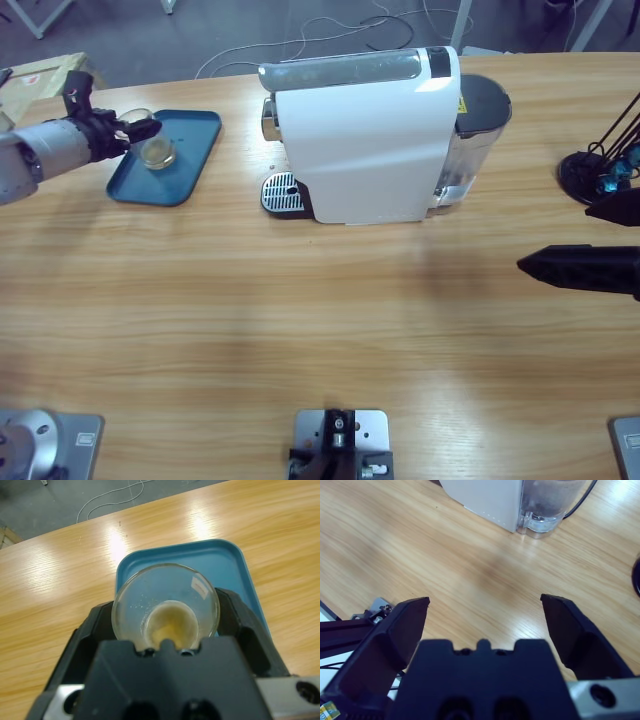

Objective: Pour coffee

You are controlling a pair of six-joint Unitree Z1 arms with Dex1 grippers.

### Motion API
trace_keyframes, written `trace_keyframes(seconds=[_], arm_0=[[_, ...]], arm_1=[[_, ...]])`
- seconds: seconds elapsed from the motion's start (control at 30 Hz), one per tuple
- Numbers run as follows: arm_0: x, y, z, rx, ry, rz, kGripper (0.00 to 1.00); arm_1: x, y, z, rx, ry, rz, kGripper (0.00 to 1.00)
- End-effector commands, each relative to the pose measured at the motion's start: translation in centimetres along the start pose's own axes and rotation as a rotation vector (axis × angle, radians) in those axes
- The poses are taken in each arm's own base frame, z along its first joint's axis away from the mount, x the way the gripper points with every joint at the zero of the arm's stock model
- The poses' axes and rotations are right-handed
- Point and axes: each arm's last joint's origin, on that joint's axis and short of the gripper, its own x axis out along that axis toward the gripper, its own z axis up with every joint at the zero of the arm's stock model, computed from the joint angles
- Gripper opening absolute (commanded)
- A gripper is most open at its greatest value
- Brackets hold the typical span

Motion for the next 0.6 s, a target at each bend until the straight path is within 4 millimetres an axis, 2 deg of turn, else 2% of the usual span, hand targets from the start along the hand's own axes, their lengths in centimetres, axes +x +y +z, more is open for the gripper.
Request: trace_keyframes(seconds=[0.03, 0.07, 0.13, 0.2, 0.33, 0.4, 0.5, 0.6], arm_0=[[1.7, -0.9, -1.7, -0.010, 0.076, -0.060, 0.000], [1.8, -0.8, -1.8, -0.011, 0.085, -0.053, 0.000], [1.5, -0.9, -1.9, -0.009, 0.091, -0.040, 0.738], [0.9, -1.1, -1.9, -0.006, 0.088, -0.051, 0.961], [-0.2, -1.3, -2.4, -0.019, 0.090, -0.054, 0.982], [-1.7, -1.3, -1.8, -0.030, 0.059, -0.048, 0.982], [-5.5, -0.9, 0.2, -0.063, -0.039, -0.033, 0.982], [-10.8, -0.5, 2.0, -0.081, -0.098, -0.016, 0.982]], arm_1=[[1.0, 0.2, -0.1, -0.001, 0.036, -0.012, 1.000], [1.0, 0.2, -0.1, -0.001, 0.036, -0.012, 1.000], [0.9, 0.2, -0.1, 0.000, 0.031, -0.010, 1.000], [0.8, 0.2, -0.1, 0.000, 0.028, -0.010, 1.000], [0.7, 0.2, -0.1, 0.001, 0.021, -0.008, 1.000], [0.4, 0.2, 0.0, 0.002, 0.009, -0.009, 1.000], [0.5, 0.0, -0.2, -0.001, 0.012, -0.017, 1.000], [0.5, -0.4, -1.0, -0.005, 0.013, -0.037, 1.000]])
